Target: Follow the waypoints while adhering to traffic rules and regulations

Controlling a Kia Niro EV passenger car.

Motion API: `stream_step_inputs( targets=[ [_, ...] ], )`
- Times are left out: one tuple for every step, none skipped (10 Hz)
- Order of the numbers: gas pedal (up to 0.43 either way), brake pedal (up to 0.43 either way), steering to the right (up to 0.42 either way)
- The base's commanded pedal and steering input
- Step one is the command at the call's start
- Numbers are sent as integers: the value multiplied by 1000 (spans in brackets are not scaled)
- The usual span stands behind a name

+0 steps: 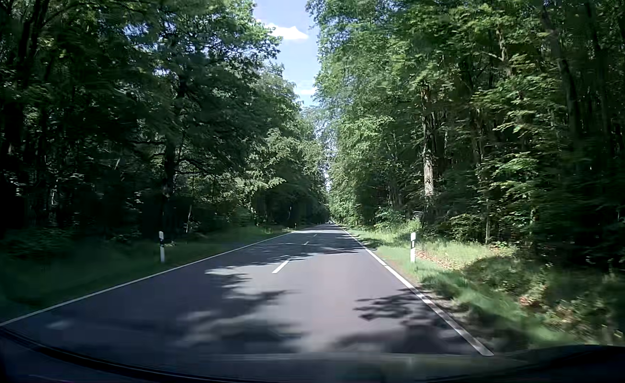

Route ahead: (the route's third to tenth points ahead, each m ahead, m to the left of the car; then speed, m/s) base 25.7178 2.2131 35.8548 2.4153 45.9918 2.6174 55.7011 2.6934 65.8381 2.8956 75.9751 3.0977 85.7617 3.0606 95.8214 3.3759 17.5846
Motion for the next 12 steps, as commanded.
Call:
stream_step_inputs(
  targets=[
    [28, 30, 1],
    [28, 30, 1],
    [28, 30, 1],
    [28, 30, 1],
    [28, 30, 1],
    [28, 30, 0],
    [28, 30, -1],
    [28, 30, -1],
    [28, 30, -1],
    [28, 30, -1],
    [28, 30, -1],
    [28, 30, 0]
  ],
)
